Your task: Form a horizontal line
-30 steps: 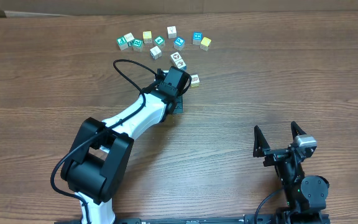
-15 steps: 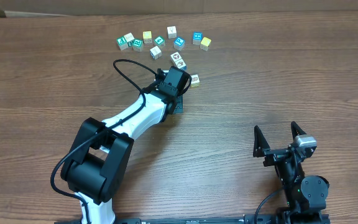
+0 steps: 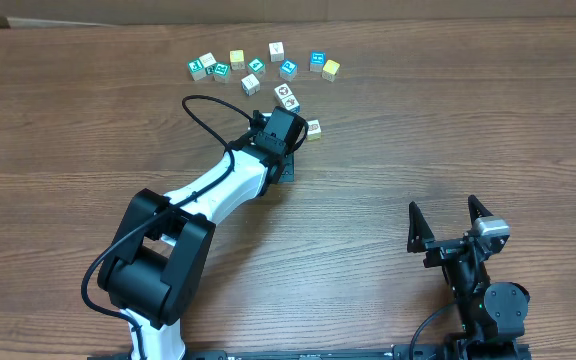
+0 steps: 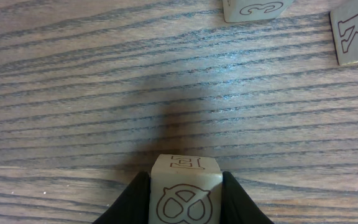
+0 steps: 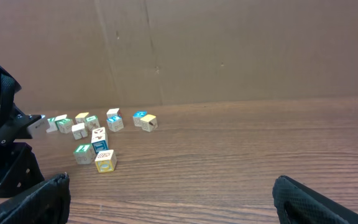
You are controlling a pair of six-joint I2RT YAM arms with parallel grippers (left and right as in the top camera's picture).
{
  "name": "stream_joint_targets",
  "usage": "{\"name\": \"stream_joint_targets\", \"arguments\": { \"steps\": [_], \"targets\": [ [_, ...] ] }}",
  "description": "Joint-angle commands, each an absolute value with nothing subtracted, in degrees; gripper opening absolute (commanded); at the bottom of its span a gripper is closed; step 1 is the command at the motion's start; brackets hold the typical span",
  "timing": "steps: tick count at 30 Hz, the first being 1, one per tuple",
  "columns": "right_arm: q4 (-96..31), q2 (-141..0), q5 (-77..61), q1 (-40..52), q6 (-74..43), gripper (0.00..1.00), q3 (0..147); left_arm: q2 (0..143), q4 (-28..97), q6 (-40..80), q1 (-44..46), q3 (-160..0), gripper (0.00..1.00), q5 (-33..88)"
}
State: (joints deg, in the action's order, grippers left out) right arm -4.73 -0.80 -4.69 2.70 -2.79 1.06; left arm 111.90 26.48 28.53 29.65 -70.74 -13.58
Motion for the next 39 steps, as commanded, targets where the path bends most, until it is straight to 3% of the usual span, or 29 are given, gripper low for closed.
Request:
{"name": "stream_joint_targets", "arguments": {
  "steps": [1, 20, 31, 39],
  "targets": [
    [-4.4, -0.2, -5.1, 2.5, -2.5, 1.00, 0.5, 112.7, 26.3, 29.0, 30.2, -70.2, 0.23, -13.9],
    [-4.4, -0.2, -5.1, 2.5, -2.5, 1.00, 0.5, 112.7, 26.7, 29.0, 30.2, -70.2, 0.21, -10.9],
    [-4.4, -0.2, -5.1, 2.5, -2.5, 1.00, 0.5, 112.7, 26.7, 29.4, 30.2, -70.2, 0.38, -10.9],
    [-4.4, -0.2, -5.1, 2.5, -2.5, 1.00, 0.5, 112.7, 26.7, 29.4, 30.2, -70.2, 0.57, -10.9]
  ]
}}
